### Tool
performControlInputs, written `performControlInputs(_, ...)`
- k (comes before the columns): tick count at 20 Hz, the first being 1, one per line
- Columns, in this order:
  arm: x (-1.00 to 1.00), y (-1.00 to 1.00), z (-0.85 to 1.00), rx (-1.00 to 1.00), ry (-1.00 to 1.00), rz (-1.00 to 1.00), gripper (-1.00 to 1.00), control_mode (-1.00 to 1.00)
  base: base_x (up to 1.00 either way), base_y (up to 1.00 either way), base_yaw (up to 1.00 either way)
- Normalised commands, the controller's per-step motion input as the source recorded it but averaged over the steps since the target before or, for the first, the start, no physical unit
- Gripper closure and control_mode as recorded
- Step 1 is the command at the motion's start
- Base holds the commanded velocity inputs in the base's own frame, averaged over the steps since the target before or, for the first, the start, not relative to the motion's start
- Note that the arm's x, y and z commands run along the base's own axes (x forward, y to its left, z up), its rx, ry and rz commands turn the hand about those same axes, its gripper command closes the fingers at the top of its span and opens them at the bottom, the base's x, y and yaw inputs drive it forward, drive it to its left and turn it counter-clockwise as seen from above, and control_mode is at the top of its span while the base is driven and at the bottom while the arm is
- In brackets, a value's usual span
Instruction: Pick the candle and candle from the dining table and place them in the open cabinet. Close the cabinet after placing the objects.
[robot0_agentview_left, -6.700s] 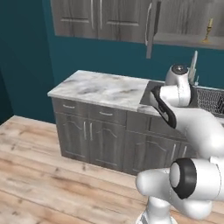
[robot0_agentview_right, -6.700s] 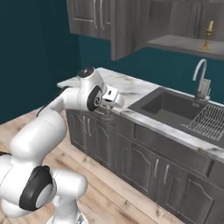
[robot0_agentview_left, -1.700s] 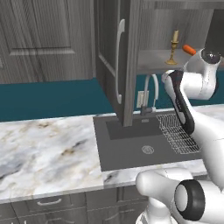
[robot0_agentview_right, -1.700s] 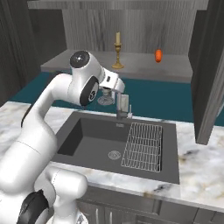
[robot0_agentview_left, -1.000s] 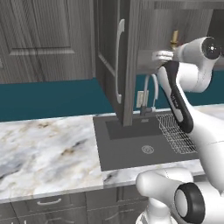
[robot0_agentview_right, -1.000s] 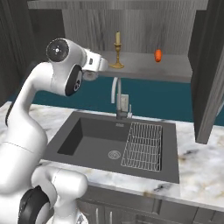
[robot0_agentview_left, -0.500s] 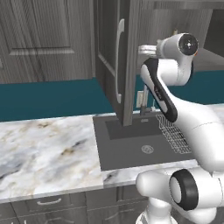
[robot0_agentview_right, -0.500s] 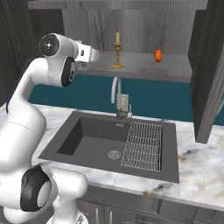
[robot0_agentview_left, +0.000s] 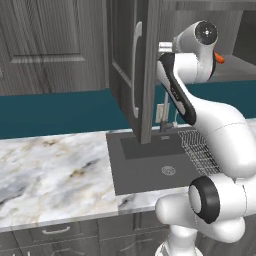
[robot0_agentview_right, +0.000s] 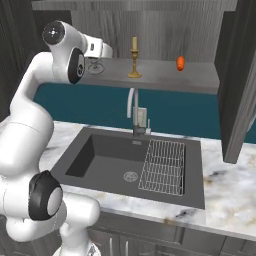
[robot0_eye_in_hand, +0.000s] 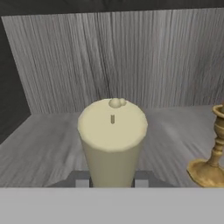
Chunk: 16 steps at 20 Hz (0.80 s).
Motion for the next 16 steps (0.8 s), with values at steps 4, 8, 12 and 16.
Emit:
performControlInputs(4, 0.03, 0.00, -0.12, 0.00, -0.09, 0.00, 1.00, -1.00, 0.00, 0.00, 0.00)
performControlInputs(8, 0.30, 0.00, -0.07, 0.00, -0.02, 0.00, 1.00, -1.00, 0.00, 0.00, 0.00)
performControlInputs(12, 0.20, 0.00, -0.03, -0.01, 0.05, 0.00, 1.00, -1.00, 0.00, 0.00, 0.00)
performControlInputs(16, 0.16, 0.00, 0.00, -0.02, 0.10, 0.00, 1.00, -1.00, 0.00, 0.00, 0.00)
